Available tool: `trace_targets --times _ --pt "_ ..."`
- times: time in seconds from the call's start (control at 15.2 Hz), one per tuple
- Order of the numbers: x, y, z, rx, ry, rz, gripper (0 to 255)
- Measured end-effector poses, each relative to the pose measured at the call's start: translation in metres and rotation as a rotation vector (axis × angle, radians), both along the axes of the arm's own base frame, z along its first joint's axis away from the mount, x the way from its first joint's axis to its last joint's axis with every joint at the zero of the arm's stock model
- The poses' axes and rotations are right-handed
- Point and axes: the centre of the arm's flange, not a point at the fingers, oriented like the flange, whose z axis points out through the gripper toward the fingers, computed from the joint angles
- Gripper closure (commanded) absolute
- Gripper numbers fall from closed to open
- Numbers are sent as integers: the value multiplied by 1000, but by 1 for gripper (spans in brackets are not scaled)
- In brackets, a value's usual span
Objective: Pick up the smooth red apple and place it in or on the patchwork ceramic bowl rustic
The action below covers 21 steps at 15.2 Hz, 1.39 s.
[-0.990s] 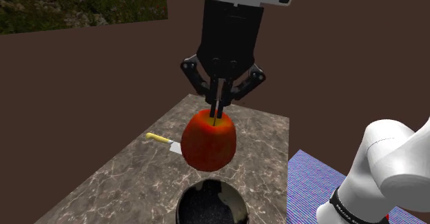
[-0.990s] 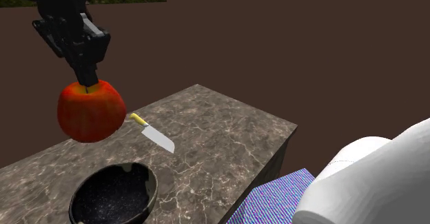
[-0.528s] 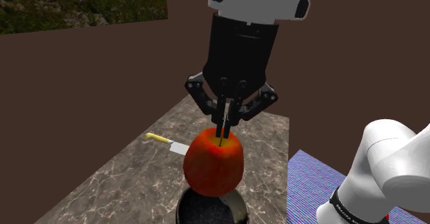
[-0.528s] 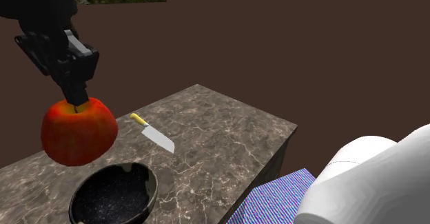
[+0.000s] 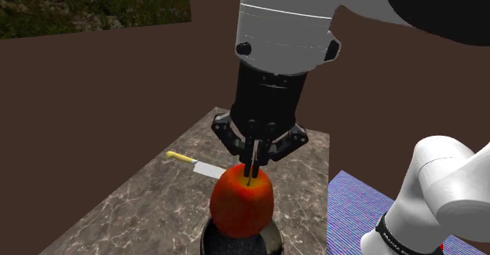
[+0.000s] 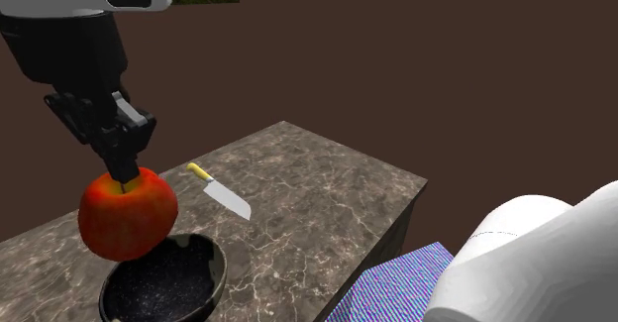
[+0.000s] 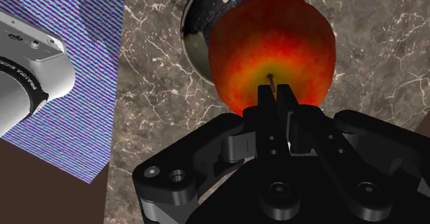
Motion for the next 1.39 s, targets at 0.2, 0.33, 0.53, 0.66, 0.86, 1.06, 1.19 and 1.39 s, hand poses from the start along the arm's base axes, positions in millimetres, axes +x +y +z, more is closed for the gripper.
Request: trace_targets --times 0.2,0.33,0.53,0.66,0.86,1.06,1.19,1.39 --pt "0 1 -16 0 0 0 255" --pt "1 -1 -25 0 0 0 255" --pt "0 -2 -41 0 0 0 255" --pt "-1 -1 -53 0 0 0 255" --pt "0 -1 -68 0 0 0 255" --pt "0 -1 -77 0 0 0 255" --pt "0 -1 -78 0 0 0 255" --pt "0 -1 -78 0 0 0 0"
